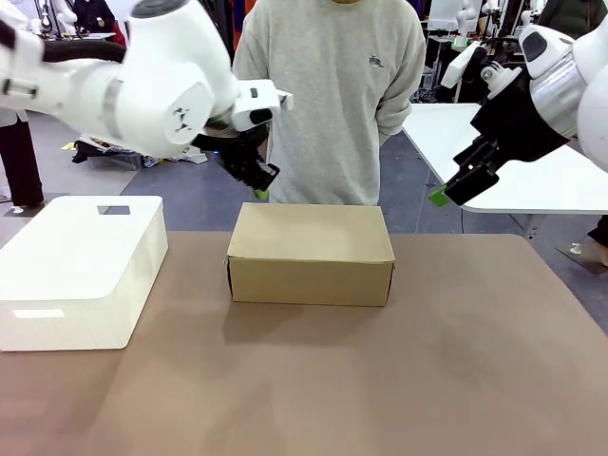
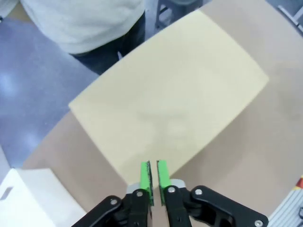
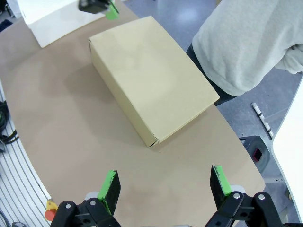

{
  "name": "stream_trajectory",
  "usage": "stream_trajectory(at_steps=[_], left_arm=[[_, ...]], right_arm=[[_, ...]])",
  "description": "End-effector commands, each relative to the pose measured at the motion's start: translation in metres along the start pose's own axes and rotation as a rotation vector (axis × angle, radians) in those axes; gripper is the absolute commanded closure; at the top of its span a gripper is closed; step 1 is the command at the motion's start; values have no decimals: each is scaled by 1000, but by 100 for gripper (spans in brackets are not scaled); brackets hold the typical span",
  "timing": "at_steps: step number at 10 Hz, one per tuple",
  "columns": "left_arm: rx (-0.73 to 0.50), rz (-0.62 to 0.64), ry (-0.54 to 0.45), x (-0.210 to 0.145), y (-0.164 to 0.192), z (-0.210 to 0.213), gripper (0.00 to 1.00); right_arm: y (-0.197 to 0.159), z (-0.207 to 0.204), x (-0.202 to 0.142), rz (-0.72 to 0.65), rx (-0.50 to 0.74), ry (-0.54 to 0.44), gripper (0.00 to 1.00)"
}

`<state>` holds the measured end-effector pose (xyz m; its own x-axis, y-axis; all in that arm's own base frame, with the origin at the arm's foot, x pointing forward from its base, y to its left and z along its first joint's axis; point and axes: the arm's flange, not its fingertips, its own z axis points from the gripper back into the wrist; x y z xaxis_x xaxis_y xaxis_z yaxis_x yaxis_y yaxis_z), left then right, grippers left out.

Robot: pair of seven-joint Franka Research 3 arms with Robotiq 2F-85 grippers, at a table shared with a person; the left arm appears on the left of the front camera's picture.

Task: Pack the shoes into the box.
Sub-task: Press down on the lid of the Shoes Box.

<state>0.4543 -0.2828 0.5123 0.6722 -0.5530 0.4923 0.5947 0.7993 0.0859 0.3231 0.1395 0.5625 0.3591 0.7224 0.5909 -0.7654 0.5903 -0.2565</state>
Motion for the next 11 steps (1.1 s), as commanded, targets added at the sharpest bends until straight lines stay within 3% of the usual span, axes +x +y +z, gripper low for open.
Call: stream_trajectory(at_steps=[1,3,4,11], left_arm=[[-28,-21,-39,-32,12,16,46],[-31,-59,-83,-56,20,33,7],[-38,-80,-101,-63,21,42,0],[-5,-209,-138,-65,21,95,0]], right_arm=[[2,-1,1,-14,-12,6,0],[2,-1,1,-14,-12,6,0],[2,-1,1,-14,-12,6,0],[2,-1,1,-14,-12,6,0]])
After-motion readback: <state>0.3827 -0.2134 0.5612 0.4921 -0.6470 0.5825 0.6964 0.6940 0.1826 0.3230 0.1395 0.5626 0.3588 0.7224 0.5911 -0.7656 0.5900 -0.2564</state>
